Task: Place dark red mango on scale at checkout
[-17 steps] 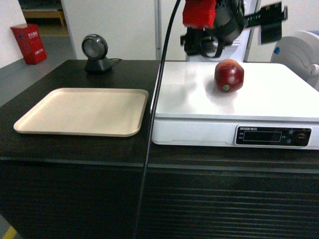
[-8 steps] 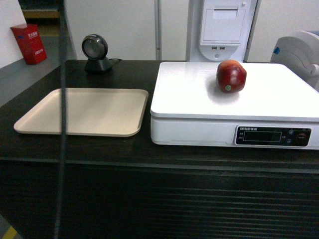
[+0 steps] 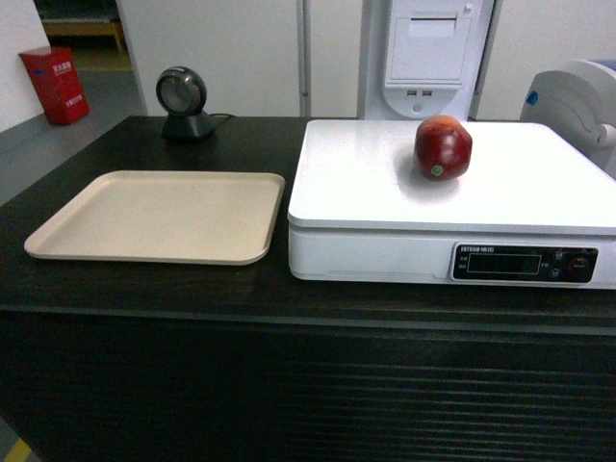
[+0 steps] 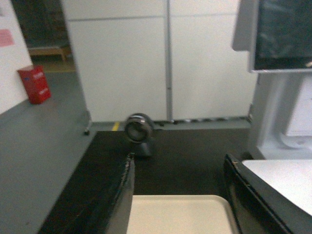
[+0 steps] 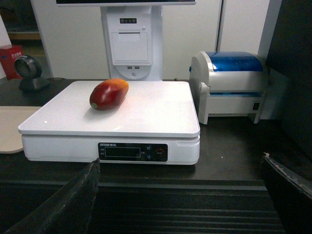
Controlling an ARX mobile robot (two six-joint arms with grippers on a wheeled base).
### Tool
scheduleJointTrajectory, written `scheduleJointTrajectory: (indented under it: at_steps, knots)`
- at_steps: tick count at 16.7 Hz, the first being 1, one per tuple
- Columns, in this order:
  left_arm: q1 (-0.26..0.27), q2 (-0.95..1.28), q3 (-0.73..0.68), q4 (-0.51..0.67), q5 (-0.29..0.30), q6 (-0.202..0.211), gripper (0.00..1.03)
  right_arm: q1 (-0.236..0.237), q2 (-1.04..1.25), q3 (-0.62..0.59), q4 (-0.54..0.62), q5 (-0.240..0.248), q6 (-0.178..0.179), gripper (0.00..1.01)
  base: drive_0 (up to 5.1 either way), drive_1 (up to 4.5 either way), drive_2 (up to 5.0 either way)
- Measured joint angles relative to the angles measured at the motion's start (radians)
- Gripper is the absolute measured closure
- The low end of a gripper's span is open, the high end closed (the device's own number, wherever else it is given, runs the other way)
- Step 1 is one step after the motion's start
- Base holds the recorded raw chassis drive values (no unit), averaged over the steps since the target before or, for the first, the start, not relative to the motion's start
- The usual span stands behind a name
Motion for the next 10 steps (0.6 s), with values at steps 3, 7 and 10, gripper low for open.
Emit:
scheduleJointTrajectory:
  at_steps: [3, 7, 10]
  knots:
    - [0.059, -0.177, -0.292, 0.089, 0.05, -0.016, 0.82, 0.0, 0.0, 0.0, 0.0, -0.001, 0.0, 0.03, -0.1, -0.11, -0.1]
    - [0.085, -0.306, -0.502, 0.143, 0.083, -0.018, 1.01, 0.0, 0.0, 0.0, 0.0, 0.0, 0.0, 0.03, -0.3, -0.32, -0.3]
    - [0.13, -0.396, -0.605, 0.142, 0.146, -0.018, 1.01, 0.0, 0.0, 0.0, 0.0, 0.0, 0.0, 0.03, -0.3, -0.32, -0.3]
